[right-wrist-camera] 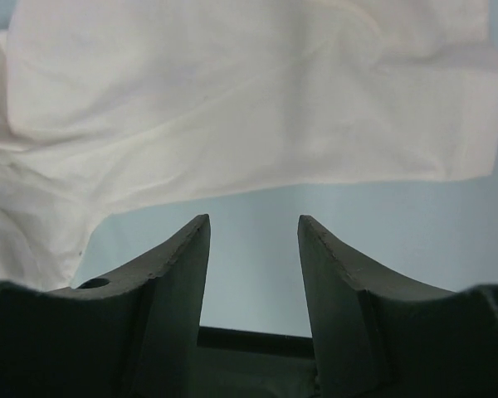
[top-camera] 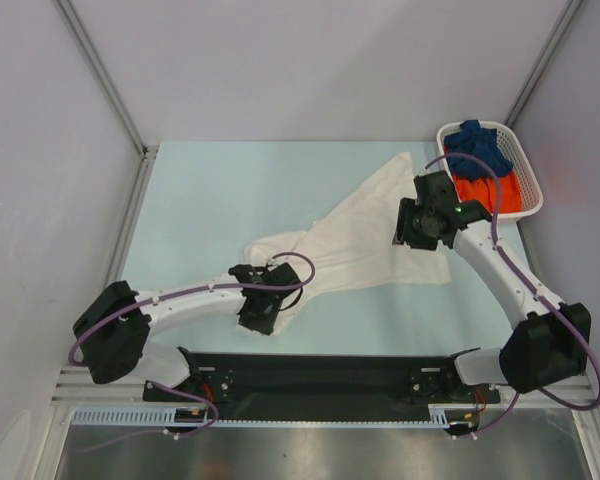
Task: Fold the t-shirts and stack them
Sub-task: Flatten the tshirt out
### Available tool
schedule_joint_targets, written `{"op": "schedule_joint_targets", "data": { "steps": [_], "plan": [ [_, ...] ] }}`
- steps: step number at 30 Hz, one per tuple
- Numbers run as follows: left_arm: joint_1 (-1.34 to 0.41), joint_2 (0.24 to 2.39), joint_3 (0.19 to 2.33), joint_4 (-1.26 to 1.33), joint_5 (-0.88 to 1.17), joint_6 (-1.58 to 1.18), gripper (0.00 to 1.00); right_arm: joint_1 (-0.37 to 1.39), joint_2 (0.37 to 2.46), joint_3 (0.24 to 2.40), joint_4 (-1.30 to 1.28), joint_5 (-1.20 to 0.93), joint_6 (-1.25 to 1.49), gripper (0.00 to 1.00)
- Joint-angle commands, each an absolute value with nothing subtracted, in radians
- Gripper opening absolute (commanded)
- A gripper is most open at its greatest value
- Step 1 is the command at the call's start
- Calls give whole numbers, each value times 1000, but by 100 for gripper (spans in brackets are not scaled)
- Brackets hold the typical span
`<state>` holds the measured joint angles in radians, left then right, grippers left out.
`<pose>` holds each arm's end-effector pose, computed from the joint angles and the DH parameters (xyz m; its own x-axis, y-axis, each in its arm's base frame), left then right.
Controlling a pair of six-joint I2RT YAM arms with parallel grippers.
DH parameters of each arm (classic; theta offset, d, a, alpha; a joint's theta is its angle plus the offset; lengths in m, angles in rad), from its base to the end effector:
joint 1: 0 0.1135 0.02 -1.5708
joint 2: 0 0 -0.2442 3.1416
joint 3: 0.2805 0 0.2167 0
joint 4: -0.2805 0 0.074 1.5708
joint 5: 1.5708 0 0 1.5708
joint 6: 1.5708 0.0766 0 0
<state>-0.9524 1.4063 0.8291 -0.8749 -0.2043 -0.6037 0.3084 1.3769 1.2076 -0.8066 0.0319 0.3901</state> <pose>0.1314 -0.1579 0.1431 -0.9189 0.3327 -0.2118 0.3186 0.9427 0.0986 0.2606 0.0804 0.2525 -0.8387 0.1317 -0.5284 0.0353 0.9814 0.1887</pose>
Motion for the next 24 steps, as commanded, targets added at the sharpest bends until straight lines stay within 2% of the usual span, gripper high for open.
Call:
{"op": "schedule_joint_targets", "data": {
  "steps": [1, 8, 10, 11, 22, 24],
  "plan": [
    [-988, 1408, 804, -801, -205, -630, 38, 305, 1293, 1125, -848, -37, 437, 53],
    [-1028, 1473, 801, -799, -247, -664, 42, 302, 1229, 1117, -873, -20, 431, 53],
    [-1028, 1486, 804, -808, -265, -673, 40, 298, 1229, 1123, -873, -35, 433, 53],
    [-1028, 1503, 804, -821, -271, -679, 36, 298, 1229, 1124, -873, -40, 434, 53],
    [-1031, 1529, 821, -847, -341, -721, 37, 293, 1233, 1117, -868, -52, 411, 53],
    [-1031, 1534, 805, -830, -322, -721, 33, 290, 1232, 1115, -867, -54, 403, 54]
  ]
}}
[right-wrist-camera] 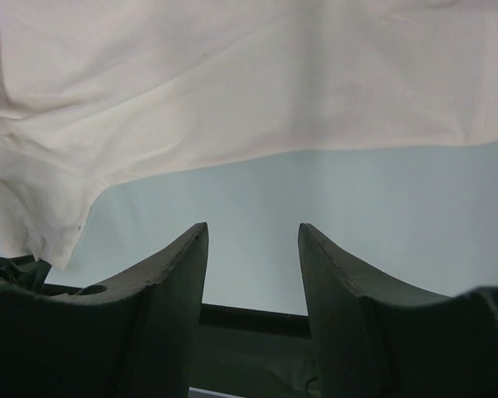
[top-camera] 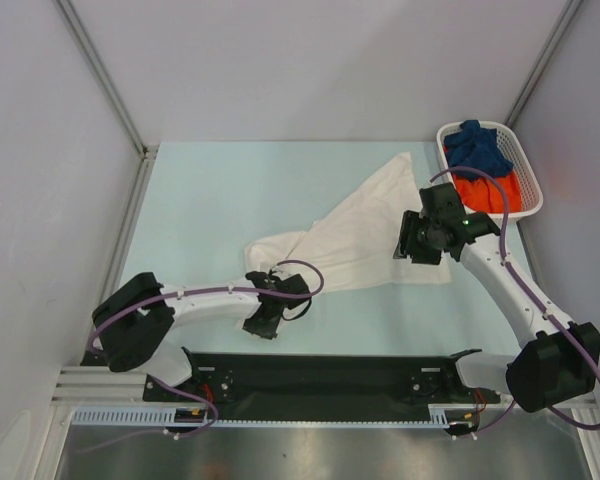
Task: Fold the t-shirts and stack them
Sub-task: Flatten the tshirt out
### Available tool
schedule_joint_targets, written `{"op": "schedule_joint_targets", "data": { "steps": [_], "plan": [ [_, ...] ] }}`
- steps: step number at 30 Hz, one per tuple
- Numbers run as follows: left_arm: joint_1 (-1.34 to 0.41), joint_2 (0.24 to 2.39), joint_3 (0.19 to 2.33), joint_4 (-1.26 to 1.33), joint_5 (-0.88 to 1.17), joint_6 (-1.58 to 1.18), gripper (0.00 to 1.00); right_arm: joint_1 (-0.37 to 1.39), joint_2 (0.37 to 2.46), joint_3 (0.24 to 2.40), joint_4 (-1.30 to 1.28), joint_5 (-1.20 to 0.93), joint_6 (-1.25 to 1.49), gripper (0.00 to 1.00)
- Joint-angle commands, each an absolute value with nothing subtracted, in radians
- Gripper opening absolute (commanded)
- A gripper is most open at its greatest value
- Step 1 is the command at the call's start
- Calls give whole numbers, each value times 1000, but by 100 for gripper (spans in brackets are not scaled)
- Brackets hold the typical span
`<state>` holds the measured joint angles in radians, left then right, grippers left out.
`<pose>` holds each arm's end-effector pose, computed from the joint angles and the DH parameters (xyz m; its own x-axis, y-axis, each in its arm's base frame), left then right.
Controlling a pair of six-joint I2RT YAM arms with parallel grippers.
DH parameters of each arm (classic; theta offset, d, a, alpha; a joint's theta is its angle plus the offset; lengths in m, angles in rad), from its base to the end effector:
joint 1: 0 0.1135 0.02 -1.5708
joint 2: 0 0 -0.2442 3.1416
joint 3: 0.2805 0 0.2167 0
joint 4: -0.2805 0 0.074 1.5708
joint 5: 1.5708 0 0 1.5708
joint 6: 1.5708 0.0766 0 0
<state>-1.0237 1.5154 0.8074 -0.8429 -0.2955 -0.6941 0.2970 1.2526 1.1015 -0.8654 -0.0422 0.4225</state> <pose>0.1265 -0.1648 0.1202 -0.9205 0.3348 -0.2015 0.2930 0.9325 0.2111 0.2264 0.0727 0.2454 -0.8701 0.1621 -0.4654 0.0473 0.9675 0.2485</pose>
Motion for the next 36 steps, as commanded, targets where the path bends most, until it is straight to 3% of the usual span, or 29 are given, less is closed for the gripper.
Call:
{"op": "schedule_joint_targets", "data": {
  "steps": [1, 11, 20, 21, 22, 27, 28, 36],
  "plan": [
    [-1031, 1540, 801, -828, -315, -721, 31, 285, 1230, 1115, -868, -55, 402, 53],
    [-1031, 1531, 749, -792, -298, -730, 23, 264, 1215, 1095, -871, -57, 399, 54],
    [-1031, 1514, 724, -769, -290, -738, 24, 258, 1186, 1085, -874, -54, 414, 54],
    [-1031, 1538, 724, -761, -288, -736, 22, 258, 1187, 1085, -874, -60, 417, 54],
    [-1031, 1546, 721, -764, -285, -741, 15, 259, 1187, 1085, -874, -61, 422, 54],
    [-1029, 1509, 669, -735, -282, -764, 11, 258, 1178, 1083, -880, -57, 426, 54],
    [-1028, 1500, 673, -738, -291, -764, 0, 256, 1178, 1083, -887, -57, 426, 54],
    [-1026, 1336, 836, -885, -302, -733, 0, 256, 1198, 1088, -914, -57, 445, 54]
  ]
}}
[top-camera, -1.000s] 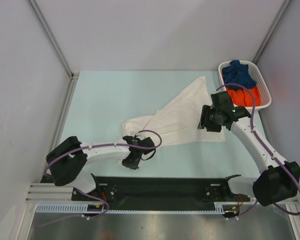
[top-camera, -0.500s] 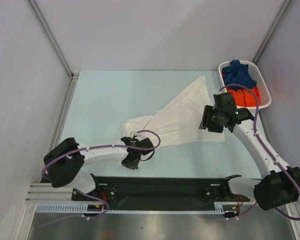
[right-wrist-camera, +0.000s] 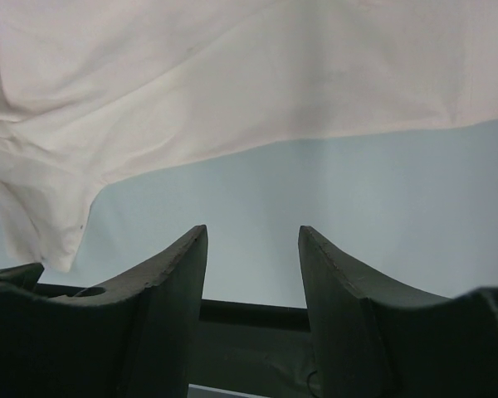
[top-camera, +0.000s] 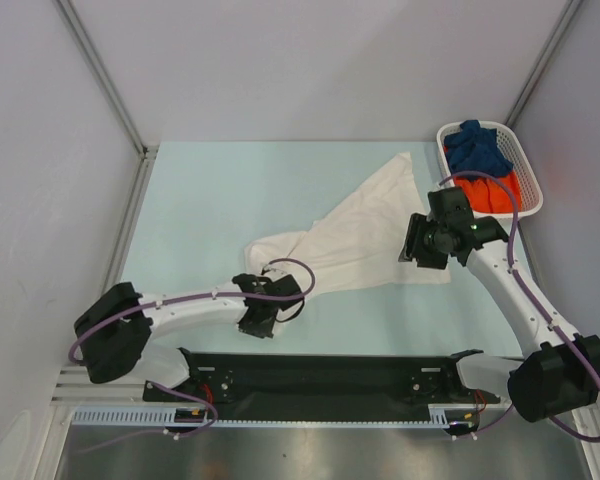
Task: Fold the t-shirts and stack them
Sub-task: Flatten the tshirt out
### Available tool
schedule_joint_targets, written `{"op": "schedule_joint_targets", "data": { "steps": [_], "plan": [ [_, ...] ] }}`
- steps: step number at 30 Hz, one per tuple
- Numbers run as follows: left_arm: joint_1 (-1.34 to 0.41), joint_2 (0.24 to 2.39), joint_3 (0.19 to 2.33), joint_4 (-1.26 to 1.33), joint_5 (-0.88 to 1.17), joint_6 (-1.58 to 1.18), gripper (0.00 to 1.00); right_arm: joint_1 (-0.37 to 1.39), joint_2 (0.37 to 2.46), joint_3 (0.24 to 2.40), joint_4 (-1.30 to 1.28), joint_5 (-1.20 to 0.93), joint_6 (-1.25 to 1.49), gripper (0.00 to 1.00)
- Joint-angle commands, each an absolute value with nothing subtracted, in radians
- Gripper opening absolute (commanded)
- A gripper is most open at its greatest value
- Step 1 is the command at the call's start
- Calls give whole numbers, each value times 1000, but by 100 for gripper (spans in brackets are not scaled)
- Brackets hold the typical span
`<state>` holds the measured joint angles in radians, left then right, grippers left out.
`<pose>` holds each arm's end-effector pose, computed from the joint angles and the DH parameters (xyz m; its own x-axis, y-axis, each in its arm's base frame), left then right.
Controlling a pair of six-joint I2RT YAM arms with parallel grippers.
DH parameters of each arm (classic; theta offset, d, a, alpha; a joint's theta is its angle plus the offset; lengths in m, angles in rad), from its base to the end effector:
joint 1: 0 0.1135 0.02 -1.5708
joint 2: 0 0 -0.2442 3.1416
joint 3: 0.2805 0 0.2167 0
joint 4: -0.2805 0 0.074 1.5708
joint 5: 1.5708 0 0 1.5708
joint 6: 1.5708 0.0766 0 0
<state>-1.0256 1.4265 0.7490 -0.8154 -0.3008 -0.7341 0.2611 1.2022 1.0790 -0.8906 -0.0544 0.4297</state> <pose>0.1211 -0.1560 0.1247 -0.9229 0.2879 -0.2557 0.2511 0.9534 0.1672 0.2169 0.0623 0.2475 -0.8645 0.1996 -0.4614 0.0821 0.9615 0.2622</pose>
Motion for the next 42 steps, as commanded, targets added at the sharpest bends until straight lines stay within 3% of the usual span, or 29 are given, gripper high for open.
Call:
{"op": "schedule_joint_targets", "data": {
  "steps": [1, 8, 16, 21, 25, 37, 42],
  "plan": [
    [-1023, 1321, 863, -908, -310, -712, 0, 256, 1210, 1091, -922, -58, 446, 54],
    [-915, 1154, 1011, -951, -208, -631, 0, 212, 1275, 1082, -960, -64, 442, 55],
    [-608, 991, 927, -815, 4, -551, 0, 138, 1330, 1091, -934, -78, 437, 55],
    [-474, 996, 873, -810, 136, -529, 0, 135, 1339, 1057, -905, -124, 462, 54],
    [-427, 986, 844, -782, 213, -567, 0, 129, 1330, 1043, -931, -34, 485, 54],
    [-390, 923, 911, -755, 328, -696, 0, -163, 1374, 896, -720, -57, 563, 53],
    [-388, 908, 936, -784, 270, -655, 0, -242, 1431, 830, -606, -57, 575, 54]
  ]
}}
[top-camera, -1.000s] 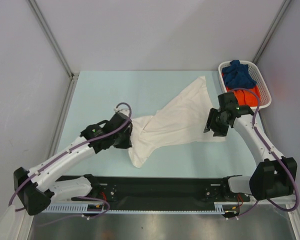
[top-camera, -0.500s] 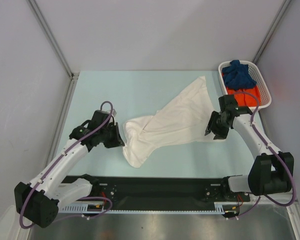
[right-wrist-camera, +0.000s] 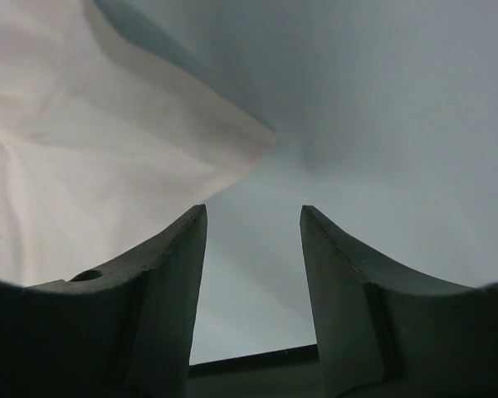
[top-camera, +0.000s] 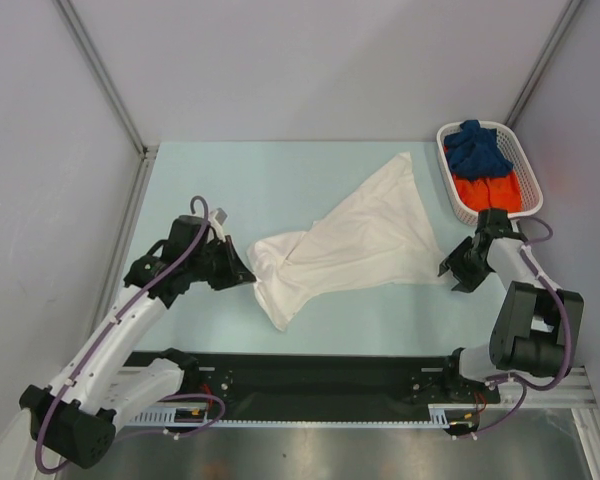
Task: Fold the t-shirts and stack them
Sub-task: Flatten the tshirt out
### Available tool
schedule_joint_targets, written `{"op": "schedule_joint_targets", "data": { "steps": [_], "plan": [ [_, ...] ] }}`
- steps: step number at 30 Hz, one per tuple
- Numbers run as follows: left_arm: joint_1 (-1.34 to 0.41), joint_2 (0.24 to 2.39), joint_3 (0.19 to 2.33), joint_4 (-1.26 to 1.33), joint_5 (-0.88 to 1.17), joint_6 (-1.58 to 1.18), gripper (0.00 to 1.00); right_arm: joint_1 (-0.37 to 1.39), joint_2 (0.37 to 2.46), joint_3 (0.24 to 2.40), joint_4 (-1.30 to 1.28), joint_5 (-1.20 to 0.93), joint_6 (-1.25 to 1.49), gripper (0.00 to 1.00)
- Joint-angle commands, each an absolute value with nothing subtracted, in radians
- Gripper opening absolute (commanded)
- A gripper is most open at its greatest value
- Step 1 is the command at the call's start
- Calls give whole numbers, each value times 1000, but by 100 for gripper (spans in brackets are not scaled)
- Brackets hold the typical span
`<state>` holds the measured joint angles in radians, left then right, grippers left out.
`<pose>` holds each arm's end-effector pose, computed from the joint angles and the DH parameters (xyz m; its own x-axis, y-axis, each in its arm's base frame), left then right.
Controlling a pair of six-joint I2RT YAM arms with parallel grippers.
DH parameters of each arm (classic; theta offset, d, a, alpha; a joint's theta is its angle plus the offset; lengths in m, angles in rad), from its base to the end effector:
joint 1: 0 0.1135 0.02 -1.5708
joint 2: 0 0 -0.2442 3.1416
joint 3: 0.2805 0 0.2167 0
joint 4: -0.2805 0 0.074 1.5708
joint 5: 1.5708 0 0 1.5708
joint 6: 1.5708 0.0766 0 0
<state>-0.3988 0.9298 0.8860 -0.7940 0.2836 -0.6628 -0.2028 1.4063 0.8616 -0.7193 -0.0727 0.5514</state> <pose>0.1606 -0.0909 0.2504 -0.8754 -0.2722 -0.3995 0.0085 0.8177 -0.5756 0.2309 -0.0418 0.1544 -0.7014 0.6777 -0.2210 0.6420 0.7353 0.2172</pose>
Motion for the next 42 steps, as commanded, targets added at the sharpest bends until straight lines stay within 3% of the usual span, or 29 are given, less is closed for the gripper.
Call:
{"op": "schedule_joint_targets", "data": {
  "steps": [1, 12, 15, 18, 21, 22, 24, 30, 42],
  "plan": [
    [-388, 907, 937, -791, 262, -644, 0, -245, 1445, 825, -592, -52, 572, 54],
    [-385, 914, 980, -830, 221, -568, 0, -256, 1557, 788, -454, -51, 591, 50],
    [-380, 911, 1000, -835, 218, -557, 0, -259, 1575, 793, -457, -70, 586, 42],
    [-377, 914, 1026, -844, 212, -548, 0, -259, 1549, 784, -491, -84, 600, 28],
    [-374, 914, 1038, -845, 210, -543, 0, -258, 1487, 761, -506, -87, 603, 21],
    [-374, 911, 1040, -847, 206, -545, 0, -258, 1474, 762, -515, -86, 598, 10],
    [-368, 910, 1061, -853, 190, -542, 0, -258, 1450, 800, -575, -78, 577, 0],
    [-331, 919, 1256, -905, 117, -529, 0, -230, 1313, 957, -811, -57, 502, 0],
    [-262, 905, 1813, -969, -60, -511, 0, -104, 1144, 1657, -1206, -43, 468, 0]
  ]
}}
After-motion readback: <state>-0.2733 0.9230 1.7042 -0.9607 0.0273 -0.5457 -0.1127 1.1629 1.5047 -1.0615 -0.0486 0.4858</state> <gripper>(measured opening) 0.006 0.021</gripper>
